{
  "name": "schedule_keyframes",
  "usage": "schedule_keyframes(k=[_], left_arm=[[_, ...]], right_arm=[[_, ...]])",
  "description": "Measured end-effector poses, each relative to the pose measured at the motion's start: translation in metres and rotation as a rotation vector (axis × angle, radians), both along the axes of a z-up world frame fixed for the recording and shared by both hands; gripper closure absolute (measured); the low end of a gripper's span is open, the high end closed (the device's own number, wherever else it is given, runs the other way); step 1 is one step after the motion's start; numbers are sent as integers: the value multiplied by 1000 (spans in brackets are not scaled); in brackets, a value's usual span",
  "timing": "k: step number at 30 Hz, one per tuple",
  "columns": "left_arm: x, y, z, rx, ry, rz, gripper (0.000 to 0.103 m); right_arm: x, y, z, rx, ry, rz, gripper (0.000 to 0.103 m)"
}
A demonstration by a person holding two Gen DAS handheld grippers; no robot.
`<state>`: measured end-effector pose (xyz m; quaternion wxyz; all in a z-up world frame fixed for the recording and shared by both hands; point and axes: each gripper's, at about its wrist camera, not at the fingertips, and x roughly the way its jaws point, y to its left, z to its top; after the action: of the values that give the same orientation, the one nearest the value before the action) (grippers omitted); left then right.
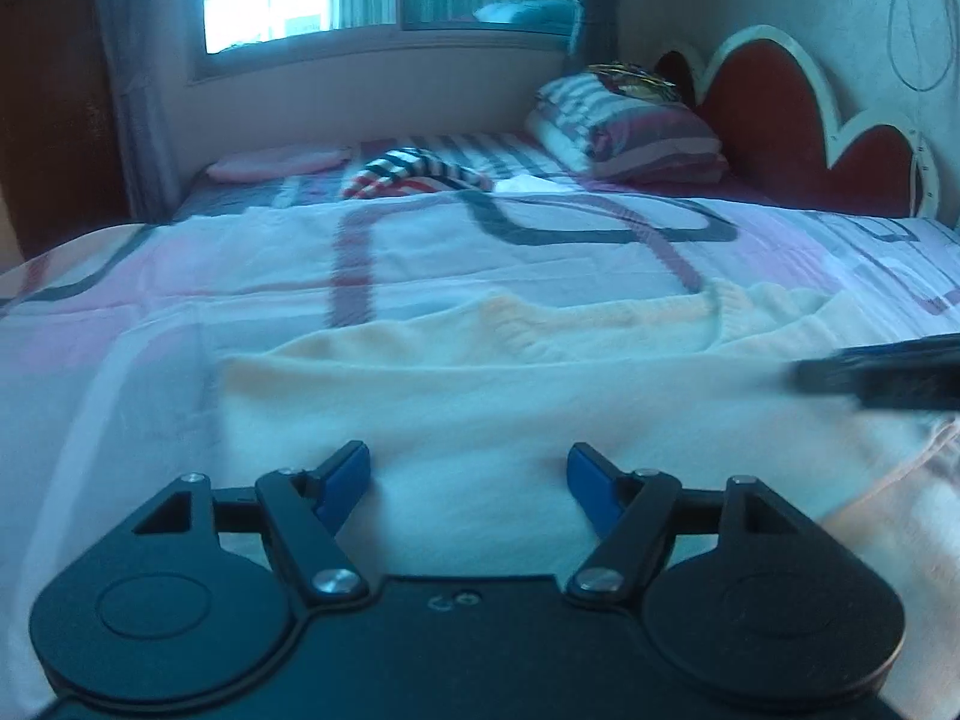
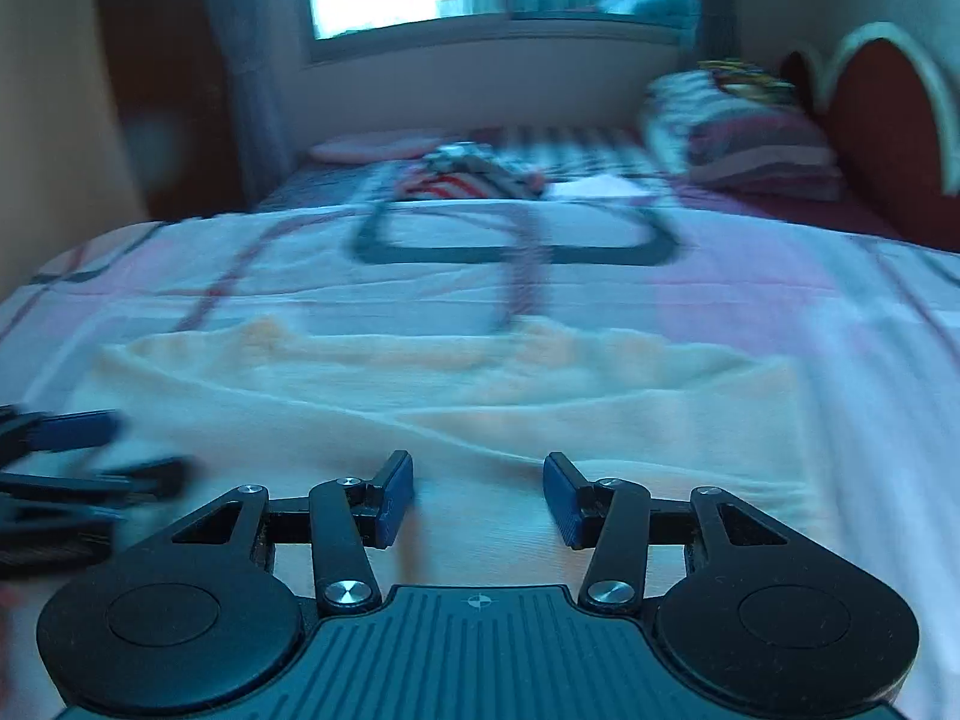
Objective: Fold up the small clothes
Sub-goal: 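Bring both open grippers to the sweater hem and smooth it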
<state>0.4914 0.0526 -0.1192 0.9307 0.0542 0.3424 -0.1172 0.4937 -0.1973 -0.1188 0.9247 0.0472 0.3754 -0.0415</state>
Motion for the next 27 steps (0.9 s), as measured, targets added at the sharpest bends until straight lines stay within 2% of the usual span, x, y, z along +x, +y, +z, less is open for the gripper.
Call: schedule_keyframes(k=[2,3,5,7,8,10,12,13,15,17,20,21,22,27], left_arm=[[-6,9,2,17,8,30,29],[-10,10,6,4,11,44,33],[-19,3,14,-3,-6,44,33],[-28,-8,18,-25,-15,24,33],[-31,-14,18,-31,-10,10,32],[-35,-28,11,8,6,-2,32],[-37,-25,3,22,22,13,30],[-39,-20,3,13,20,18,30],[-44,-12,4,33,25,33,30],[-48,-11,6,71,28,49,29],[-47,-14,7,74,38,82,29],[-46,-16,6,79,41,94,28],[-45,-17,4,76,46,107,26],[-40,-18,3,81,62,145,20]], right_arm=[[-12,-29,1,52,0,-36,57],[-15,-33,5,62,-3,-45,59],[-26,-29,19,48,-52,-36,59],[-36,-16,27,82,-80,14,59],[-39,-7,27,85,-73,42,59],[-47,5,23,68,-48,80,59],[-54,-2,11,23,9,29,59],[-62,-14,8,37,7,2,59],[-79,-29,11,47,-9,-14,69],[-83,-34,14,37,0,9,69],[-85,-35,24,68,-53,38,69],[-84,-36,22,65,-41,46,69],[-78,-38,14,57,11,44,69],[-79,-39,5,12,5,109,69]])
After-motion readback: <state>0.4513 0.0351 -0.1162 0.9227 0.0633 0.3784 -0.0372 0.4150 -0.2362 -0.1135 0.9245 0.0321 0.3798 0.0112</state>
